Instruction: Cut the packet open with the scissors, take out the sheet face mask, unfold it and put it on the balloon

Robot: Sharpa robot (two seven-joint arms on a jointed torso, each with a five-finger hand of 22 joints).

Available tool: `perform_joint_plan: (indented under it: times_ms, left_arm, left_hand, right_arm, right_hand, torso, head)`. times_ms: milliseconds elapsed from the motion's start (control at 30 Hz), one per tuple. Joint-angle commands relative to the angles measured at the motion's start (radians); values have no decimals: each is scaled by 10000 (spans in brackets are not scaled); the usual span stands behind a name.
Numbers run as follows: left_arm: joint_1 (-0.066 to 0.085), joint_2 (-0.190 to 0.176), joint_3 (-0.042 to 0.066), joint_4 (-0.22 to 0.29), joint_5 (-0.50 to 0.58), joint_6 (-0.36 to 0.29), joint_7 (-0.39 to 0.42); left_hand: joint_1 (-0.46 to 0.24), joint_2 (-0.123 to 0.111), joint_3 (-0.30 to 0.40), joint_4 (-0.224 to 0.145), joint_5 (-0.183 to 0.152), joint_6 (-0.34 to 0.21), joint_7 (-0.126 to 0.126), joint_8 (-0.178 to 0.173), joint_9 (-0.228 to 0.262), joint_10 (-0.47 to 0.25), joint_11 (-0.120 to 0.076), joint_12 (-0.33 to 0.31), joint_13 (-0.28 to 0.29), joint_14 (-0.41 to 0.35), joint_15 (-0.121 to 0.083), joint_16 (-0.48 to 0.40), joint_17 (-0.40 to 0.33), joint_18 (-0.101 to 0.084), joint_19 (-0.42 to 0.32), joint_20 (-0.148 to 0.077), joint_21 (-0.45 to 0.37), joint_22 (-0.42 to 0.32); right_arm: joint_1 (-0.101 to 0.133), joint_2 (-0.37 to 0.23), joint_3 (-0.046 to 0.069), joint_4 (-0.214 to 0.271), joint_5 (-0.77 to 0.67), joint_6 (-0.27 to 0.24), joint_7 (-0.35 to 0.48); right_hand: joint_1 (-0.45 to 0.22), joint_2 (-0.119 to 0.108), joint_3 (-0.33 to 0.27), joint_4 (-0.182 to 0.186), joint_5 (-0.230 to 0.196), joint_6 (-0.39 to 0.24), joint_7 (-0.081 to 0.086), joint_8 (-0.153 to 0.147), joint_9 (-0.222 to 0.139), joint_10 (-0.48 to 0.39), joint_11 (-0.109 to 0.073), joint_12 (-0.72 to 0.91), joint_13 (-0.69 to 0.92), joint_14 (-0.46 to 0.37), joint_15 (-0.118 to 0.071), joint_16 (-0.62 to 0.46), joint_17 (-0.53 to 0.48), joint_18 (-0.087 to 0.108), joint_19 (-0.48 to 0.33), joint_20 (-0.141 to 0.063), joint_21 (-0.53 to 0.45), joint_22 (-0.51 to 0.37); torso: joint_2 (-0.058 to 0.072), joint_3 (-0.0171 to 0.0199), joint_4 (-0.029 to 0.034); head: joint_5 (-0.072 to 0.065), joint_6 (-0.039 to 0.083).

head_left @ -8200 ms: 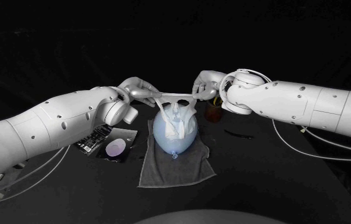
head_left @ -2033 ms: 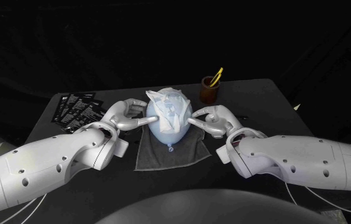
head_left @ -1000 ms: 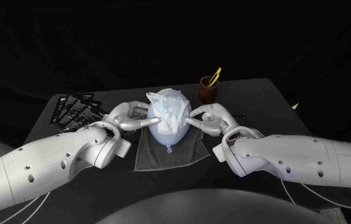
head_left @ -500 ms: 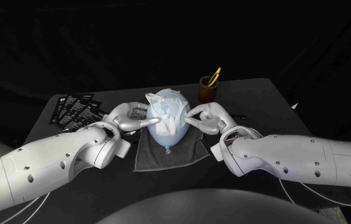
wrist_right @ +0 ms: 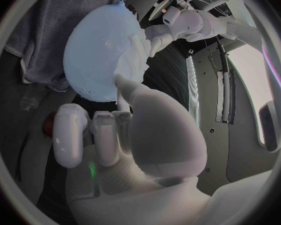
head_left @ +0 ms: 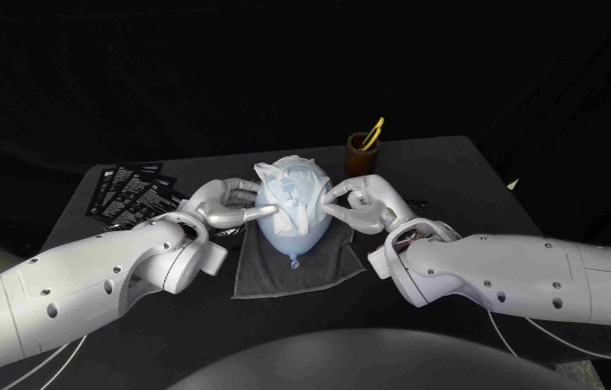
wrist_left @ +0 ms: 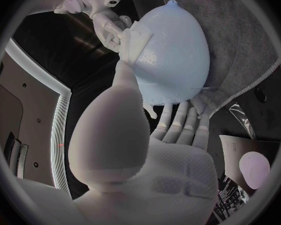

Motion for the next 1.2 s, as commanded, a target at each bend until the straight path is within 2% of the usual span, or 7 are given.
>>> perform_joint_plan:
  times_ms: [33,433,967,1033,1067,1133,1200]
  left_arm:
    - [-8,23,-4,35,58,217,21]
    - [-8,20,-4,-8,64,175,-20]
    - [-7,27,-3,-50,101,150,-56]
    - [-7,29,-3,-48,107,153,-54]
    - [-7,30,-3,-48,110,156,-55]
    - [-7,30,-3,-48,120,159,-56]
    - [-7,25,-3,-45,130,161,-56]
  left_hand:
    - [25,35,52,-5,44,43,1269,-47,-3,39,7,-63,8,76,26,-55,-13,-103,78,-2,-38,-8]
    - [26,34,53,-5,44,79,1284,-87,-29,89,13,-140,11,103,24,-117,-36,-104,88,-2,-51,-10]
    - [19,38,58,-5,45,132,1295,-136,-62,161,13,-235,13,138,13,-197,-64,-104,101,-2,-69,-11]
    - [19,38,58,-5,45,132,1295,-136,-62,161,13,-235,13,138,13,-197,-64,-104,101,-2,-69,-11]
    - [19,38,58,-5,45,132,1295,-136,-62,161,13,-235,13,138,13,-197,-64,-104,101,-2,-69,-11]
    - [19,38,58,-5,45,132,1295,-136,-62,161,13,-235,13,138,13,-197,-64,-104,101,-2,-69,-11]
    - [18,40,61,-5,45,154,1297,-144,-70,184,15,-262,14,155,12,-214,-70,-104,107,-2,-73,-11]
  right_arm:
    - [6,-95,9,86,-42,-157,349]
    - [6,-508,7,215,162,-87,-178]
    - [5,-873,0,223,389,195,-612]
    - [5,-855,0,234,500,213,-443]
    - [5,-844,0,245,541,220,-353]
    - [5,-822,0,274,579,226,-189]
    - [5,-790,0,305,528,221,-50]
  right_hand:
    - [-192,-40,214,-91,-46,-45,17,118,70,1043,-38,32,2629,926,-44,54,2111,-83,500,-51,82,2143]
    - [-748,-177,976,-401,-49,-134,-34,492,318,1043,-81,32,2629,940,-74,69,2182,-107,530,-72,220,2176]
    - [-1076,-235,1299,-520,-53,-265,-46,657,477,1043,-89,32,2629,945,-82,75,2213,-92,501,-85,153,2155]
    - [-1513,-431,1078,-330,-53,-574,-12,499,450,724,-48,-354,2170,939,-73,68,2190,-63,450,-85,14,2115]
    - [-1822,-534,893,-151,-91,-868,110,281,369,684,43,-403,2116,939,-6,68,2188,-60,434,-59,-25,2103]
    - [-2812,-1038,136,422,-55,-1505,463,-263,171,656,336,-440,2082,961,253,94,2300,-80,432,81,-10,2107]
    - [-2950,-1100,-133,592,-59,-1661,534,-463,111,645,427,-454,2072,974,324,109,2367,-90,442,159,31,2118]
  torso:
    - [1,6,-2]
    - [3,4,-5]
    - [6,5,-6]
    - [8,5,4]
    - [7,8,4]
    - [12,9,2]
    - [15,8,0]
  head:
    - [8,2]
    - [-45,2]
    - [-80,2]
    - [-84,2]
    - [-75,2]
    - [-66,2]
    - [-69,2]
